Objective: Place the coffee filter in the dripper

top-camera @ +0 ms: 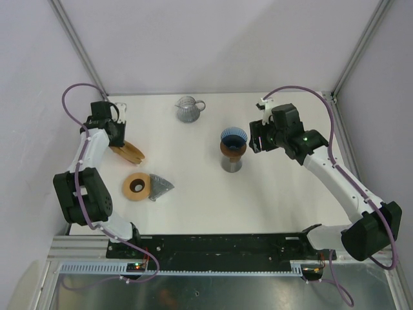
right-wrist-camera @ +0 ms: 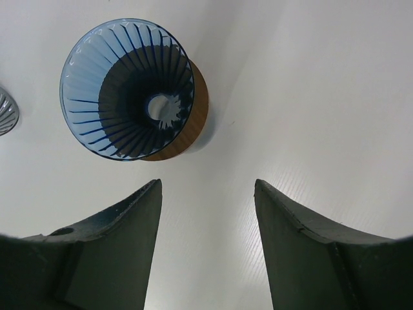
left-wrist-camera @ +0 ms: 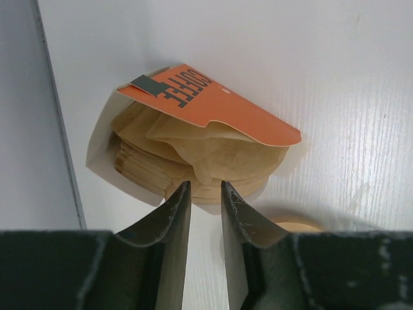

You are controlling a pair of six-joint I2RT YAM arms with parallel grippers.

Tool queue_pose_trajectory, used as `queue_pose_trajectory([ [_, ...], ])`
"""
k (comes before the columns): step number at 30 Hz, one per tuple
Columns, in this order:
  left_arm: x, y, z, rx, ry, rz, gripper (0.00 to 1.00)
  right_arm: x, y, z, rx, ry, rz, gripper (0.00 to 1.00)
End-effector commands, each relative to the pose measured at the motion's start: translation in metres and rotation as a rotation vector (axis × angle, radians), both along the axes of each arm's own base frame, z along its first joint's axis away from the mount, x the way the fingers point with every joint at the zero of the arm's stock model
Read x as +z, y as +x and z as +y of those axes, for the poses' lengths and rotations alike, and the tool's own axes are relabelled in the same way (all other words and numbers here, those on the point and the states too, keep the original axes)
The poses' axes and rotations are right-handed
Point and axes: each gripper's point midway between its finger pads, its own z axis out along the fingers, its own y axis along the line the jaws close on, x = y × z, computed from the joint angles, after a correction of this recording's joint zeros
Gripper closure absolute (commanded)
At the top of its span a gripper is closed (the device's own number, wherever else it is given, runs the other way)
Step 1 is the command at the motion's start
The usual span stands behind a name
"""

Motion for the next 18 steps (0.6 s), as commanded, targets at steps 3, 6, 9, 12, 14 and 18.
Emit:
queue_pose_trajectory([
  [3,0.021,0.025,0.008,0.031,0.002,-0.098,0.7,0.018,0.003,-0.002,-0.004,0.02,-0.066,0.36],
  [6,0.019,0.028,0.013,0.043,0.023,-0.096,0.7,0.018,0.003,-0.003,-0.005,0.019,-0.064,0.36],
  [9,0.019,0.03,0.018,0.06,0.045,-0.098,0.71,0.017,0.003,-0.003,-0.003,0.02,-0.061,0.36],
  [12,0.017,0.031,0.021,0.068,0.055,-0.097,0.71,0.017,0.004,-0.003,-0.002,0.022,-0.061,0.36],
  [14,0.016,0.031,0.023,0.072,0.065,-0.093,0.71,0.016,0.004,-0.003,-0.002,0.022,-0.059,0.36],
  [18,0.014,0.032,0.024,0.074,0.067,-0.093,0.71,0.017,0.005,-0.003,-0.001,0.027,-0.058,0.36],
])
